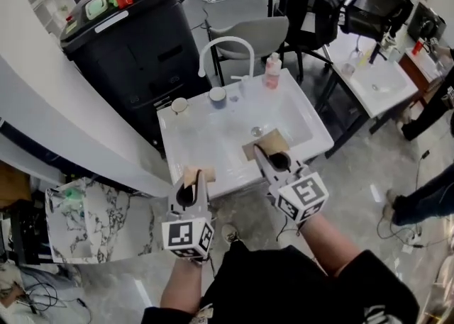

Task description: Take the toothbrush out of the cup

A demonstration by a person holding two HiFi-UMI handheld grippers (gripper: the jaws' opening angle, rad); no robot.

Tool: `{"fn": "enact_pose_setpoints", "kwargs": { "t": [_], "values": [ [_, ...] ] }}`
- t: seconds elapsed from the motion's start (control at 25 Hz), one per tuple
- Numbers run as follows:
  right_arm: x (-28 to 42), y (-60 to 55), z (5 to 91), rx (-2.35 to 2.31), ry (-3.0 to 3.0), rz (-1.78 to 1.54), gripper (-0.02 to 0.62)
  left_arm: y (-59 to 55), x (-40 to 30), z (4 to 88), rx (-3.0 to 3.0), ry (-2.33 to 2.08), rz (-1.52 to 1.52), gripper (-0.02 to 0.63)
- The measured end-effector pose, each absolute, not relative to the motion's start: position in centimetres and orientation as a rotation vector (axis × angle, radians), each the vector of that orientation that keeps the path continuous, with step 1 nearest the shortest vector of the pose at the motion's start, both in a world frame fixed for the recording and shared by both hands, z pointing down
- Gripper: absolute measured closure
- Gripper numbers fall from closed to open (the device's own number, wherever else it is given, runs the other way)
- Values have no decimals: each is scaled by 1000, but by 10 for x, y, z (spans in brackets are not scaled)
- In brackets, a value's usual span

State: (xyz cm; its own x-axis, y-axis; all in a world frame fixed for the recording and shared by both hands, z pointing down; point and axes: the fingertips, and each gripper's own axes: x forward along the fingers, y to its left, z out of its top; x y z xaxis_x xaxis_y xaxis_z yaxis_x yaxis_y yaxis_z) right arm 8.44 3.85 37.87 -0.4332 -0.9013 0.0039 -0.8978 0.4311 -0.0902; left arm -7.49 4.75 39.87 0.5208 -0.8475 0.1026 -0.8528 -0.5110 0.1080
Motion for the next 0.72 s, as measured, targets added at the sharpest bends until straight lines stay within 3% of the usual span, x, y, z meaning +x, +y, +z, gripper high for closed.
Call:
{"fn": "enact_pose_setpoints", "kwargs": {
  "t": [0.36, 0.72],
  "values": [
    [129, 168, 386, -1464, 2714, -158, 568, 198, -20, 393, 2526, -1637, 83, 555],
    [119, 243, 384, -1352, 2756, -172, 568, 280, -32, 380, 2470, -1758, 38, 555]
  ]
}}
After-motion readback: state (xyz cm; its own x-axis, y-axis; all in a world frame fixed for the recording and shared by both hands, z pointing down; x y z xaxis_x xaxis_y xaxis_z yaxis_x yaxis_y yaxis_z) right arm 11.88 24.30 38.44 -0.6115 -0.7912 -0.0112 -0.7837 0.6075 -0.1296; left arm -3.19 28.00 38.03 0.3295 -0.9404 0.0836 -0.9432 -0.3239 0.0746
